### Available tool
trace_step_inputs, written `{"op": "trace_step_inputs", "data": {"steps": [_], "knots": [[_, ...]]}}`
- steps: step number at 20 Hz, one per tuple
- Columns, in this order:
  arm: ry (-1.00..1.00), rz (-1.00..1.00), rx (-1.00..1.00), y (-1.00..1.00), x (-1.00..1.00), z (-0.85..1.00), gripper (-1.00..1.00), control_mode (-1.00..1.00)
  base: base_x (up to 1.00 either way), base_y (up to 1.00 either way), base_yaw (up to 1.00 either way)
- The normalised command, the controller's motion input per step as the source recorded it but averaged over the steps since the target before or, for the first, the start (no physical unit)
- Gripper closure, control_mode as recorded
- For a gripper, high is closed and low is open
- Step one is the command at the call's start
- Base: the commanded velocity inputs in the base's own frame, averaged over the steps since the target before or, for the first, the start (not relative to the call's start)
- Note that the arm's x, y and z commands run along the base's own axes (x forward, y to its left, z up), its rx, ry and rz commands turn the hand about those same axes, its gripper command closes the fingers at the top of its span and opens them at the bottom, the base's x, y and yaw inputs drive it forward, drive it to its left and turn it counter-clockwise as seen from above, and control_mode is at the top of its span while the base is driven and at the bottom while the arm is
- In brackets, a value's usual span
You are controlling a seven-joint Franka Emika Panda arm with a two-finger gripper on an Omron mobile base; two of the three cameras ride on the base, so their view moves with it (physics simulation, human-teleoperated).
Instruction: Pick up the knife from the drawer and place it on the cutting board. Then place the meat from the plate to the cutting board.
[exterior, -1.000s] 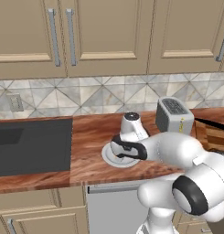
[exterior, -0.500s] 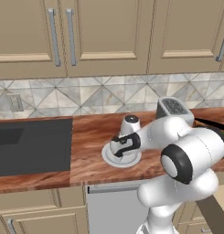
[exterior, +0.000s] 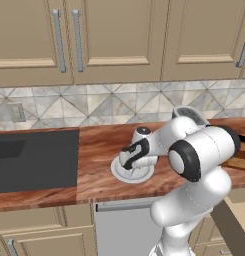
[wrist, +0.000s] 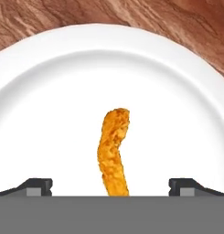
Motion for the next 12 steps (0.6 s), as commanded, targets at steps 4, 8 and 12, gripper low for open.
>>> {"op": "trace_step_inputs", "data": {"steps": [4, 8, 12], "knots": [[0.0, 0.0, 0.04, 0.0, 0.07, -0.33, -1.0, -1.0, 0.0, 0.0, 0.0], [0.0, 0.0, 0.05, 0.0, 0.02, -0.39, -1.0, -1.0, 0.0, 0.0, 0.0], [0.0, 0.0, 0.03, 0.05, 0.0, -0.43, 1.0, -1.0, 0.0, 0.0, 0.0]]}}
